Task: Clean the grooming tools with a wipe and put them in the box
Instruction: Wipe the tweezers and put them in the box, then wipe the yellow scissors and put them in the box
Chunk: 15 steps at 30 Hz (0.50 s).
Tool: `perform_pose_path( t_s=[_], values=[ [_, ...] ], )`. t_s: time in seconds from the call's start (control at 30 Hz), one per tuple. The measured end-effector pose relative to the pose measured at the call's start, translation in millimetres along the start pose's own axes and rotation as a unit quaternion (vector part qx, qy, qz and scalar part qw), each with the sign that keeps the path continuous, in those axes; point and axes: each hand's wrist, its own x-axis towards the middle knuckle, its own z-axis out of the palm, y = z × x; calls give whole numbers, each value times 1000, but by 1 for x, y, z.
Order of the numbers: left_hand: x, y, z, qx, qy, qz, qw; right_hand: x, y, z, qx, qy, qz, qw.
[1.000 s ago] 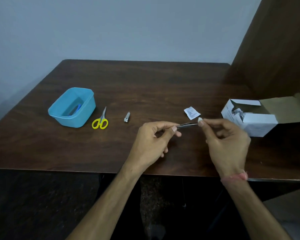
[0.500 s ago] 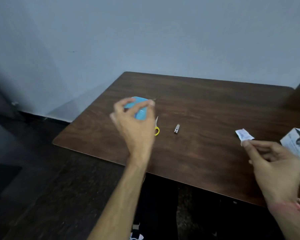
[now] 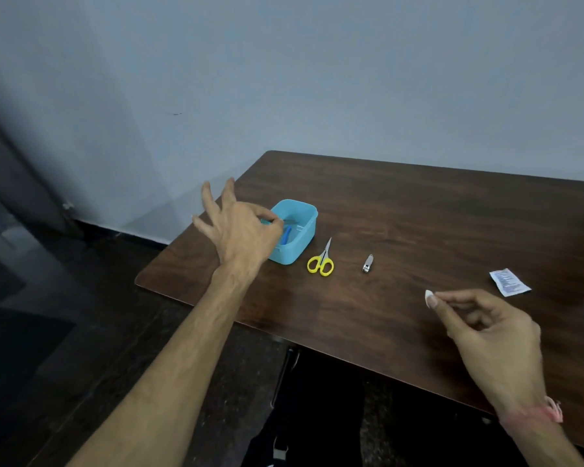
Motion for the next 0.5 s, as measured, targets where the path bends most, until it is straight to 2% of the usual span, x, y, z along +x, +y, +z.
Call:
perform_pose_path(
  t_s=[0.23, 0.5],
  values=[
    [0, 3, 11, 108, -50, 7, 993, -1, -4, 0, -2, -6, 9, 1000],
    [1, 5, 8, 70, -77, -8, 995, -1, -5, 0, -1, -7, 0, 1000]
  ],
)
